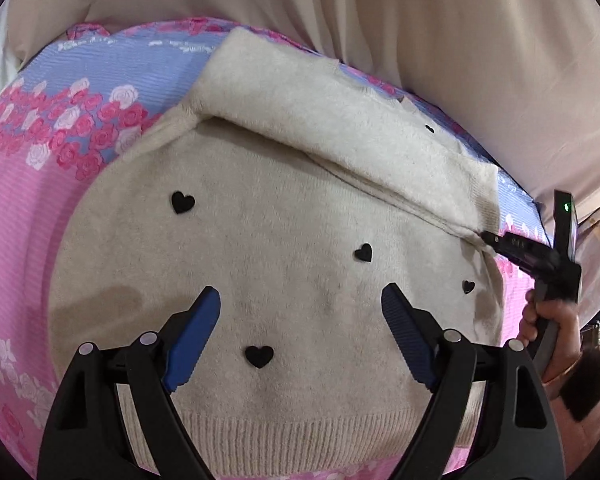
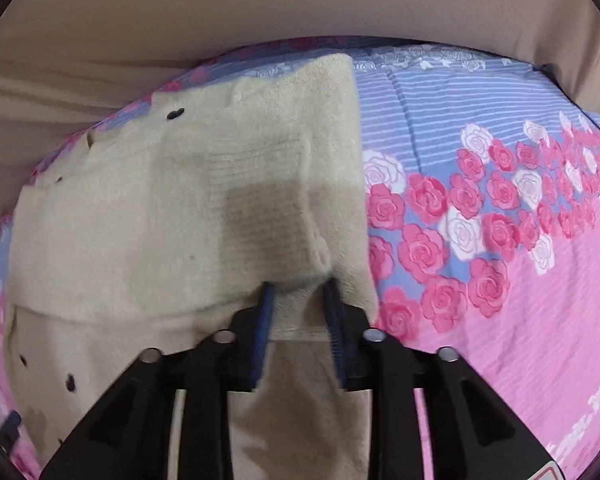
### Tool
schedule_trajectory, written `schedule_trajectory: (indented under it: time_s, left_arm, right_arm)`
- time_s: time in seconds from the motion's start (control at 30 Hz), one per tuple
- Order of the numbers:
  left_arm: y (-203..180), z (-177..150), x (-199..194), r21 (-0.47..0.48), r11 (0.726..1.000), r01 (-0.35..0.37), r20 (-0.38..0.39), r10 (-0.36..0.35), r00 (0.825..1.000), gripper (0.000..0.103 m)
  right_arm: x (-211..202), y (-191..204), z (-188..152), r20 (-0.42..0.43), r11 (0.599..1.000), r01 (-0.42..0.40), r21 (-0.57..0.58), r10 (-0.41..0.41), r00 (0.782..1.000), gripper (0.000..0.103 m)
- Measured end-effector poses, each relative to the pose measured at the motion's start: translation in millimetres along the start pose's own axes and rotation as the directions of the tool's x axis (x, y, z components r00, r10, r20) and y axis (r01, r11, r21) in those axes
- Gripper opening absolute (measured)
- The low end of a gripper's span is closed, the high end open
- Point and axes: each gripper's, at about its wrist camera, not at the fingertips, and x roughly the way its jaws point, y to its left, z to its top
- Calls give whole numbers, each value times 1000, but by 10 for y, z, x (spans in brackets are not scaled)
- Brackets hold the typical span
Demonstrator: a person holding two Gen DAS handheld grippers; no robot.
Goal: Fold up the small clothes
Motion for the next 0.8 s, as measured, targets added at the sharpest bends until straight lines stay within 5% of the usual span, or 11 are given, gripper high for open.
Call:
schedule_trajectory:
  time_s: [0.17, 0.4, 0.6, 0.67, 0.7, 0.8]
  left_arm:
    - [546, -31, -167, -140, 990, -15, 7, 17, 1000, 85]
    - [1498, -450, -342, -311, 941, -135, -49, 126, 991, 85]
    - [1403, -715, -274, -273, 951, -146, -62, 134, 989, 89]
    - [1359, -745, -241, -241, 956, -170, -57, 161, 985, 87]
    - [1330, -751, -233, -238, 955, -176, -63, 166, 984, 85]
    - [1288, -733, -261, -242, 956, -166, -82, 150, 985, 46]
  right_arm:
    - [-566, -145, -515, 23, 998, -58, 13, 57, 998, 47]
    - [-690, -597, -1936, -205, 995, -75, 73, 88, 975, 50]
    - [-713, -390, -2166, -182, 993, -84, 86, 99, 978, 57]
    - [-686, -331, -2136, -167, 990, -106, 91, 120, 979, 46]
    - [-662, -311, -2131, -168, 989, -121, 88, 134, 977, 18]
    - [-685, -323, -2100, -158, 973, -180, 142, 202, 966, 10]
